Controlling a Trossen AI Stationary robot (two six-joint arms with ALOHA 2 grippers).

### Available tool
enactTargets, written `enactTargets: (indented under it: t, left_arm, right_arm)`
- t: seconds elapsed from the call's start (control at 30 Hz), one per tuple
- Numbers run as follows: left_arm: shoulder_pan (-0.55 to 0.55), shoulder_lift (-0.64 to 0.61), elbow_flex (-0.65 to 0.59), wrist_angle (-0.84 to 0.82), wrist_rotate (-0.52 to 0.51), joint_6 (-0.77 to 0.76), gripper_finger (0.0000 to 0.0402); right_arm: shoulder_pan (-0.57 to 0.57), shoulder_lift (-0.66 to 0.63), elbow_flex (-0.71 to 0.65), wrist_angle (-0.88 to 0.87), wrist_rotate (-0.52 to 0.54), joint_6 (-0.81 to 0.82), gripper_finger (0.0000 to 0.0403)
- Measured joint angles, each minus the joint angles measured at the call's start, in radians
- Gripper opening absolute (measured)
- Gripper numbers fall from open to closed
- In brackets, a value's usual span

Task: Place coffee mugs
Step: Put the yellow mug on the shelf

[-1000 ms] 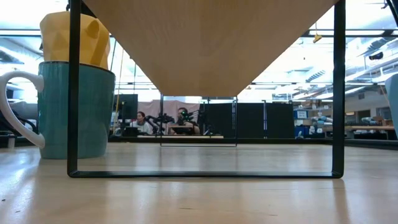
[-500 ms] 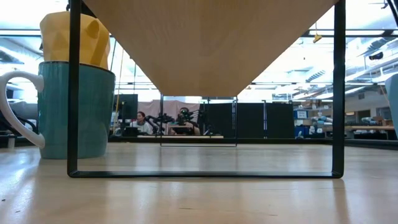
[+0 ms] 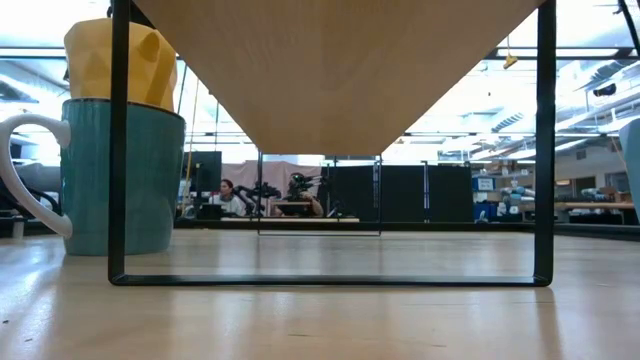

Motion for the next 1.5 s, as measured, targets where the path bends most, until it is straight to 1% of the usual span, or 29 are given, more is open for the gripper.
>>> enactTargets:
  t: [0.07, 0.17, 0.27, 0.37, 0.47, 0.53, 0.7, 0.8, 0.93, 1.1, 1.3, 1.5]
  left_arm:
    - [0.0, 0.0, 0.0, 0.0, 0.0, 0.0, 0.01]
    - [0.0, 0.0, 0.0, 0.0, 0.0, 0.001, 0.01]
    - [0.0, 0.0, 0.0, 0.0, 0.0, 0.001, 0.01]
    - [0.0, 0.0, 0.0, 0.0, 0.0, 0.0, 0.01]
    - [0.001, 0.0, 0.0, 0.0, 0.0, 0.001, 0.0101]
    - [0.001, 0.0, 0.0, 0.0, 0.0, 0.0, 0.0103]
    - [0.002, 0.0, 0.0, -0.003, 0.001, -0.001, 0.0121]
    - [0.017, 0.0, 0.0, -0.042, 0.038, -0.043, 0.0145]
    - [0.04, 0.0, 0.0, -0.127, 0.132, -0.084, 0.0183]
    - [0.064, 0.0, 0.0, -0.172, 0.179, -0.098, 0.0215]
    - [0.069, 0.0, 0.0, -0.195, 0.226, -0.097, 0.0224]
    - [0.069, 0.004, 0.0, -0.228, 0.227, -0.097, 0.0224]
  right_arm:
    - [0.014, -0.032, -0.029, 0.022, -0.056, 0.053, 0.0099]
    - [0.043, -0.086, -0.08, 0.011, -0.15, 0.062, 0.0098]
    - [0.077, -0.149, -0.174, 0.033, -0.163, 0.132, 0.0099]
    - [0.114, -0.225, -0.285, 0.055, -0.096, 0.217, 0.0099]
    - [0.148, -0.305, -0.42, 0.11, -0.011, 0.298, 0.0098]
    - [0.164, -0.358, -0.512, 0.158, 0.023, 0.331, 0.0099]
    - [0.176, -0.474, -0.691, 0.265, 0.043, 0.358, 0.0099]
    - [0.167, -0.521, -0.763, 0.313, 0.044, 0.358, 0.0098]
    - [0.145, -0.558, -0.824, 0.353, 0.044, 0.358, 0.0099]
    - [0.126, -0.567, -0.849, 0.353, 0.044, 0.357, 0.0098]
    - [0.119, -0.566, -0.874, 0.356, 0.044, 0.355, 0.0099]
    - [0.119, -0.565, -0.892, 0.368, 0.044, 0.347, 0.0099]
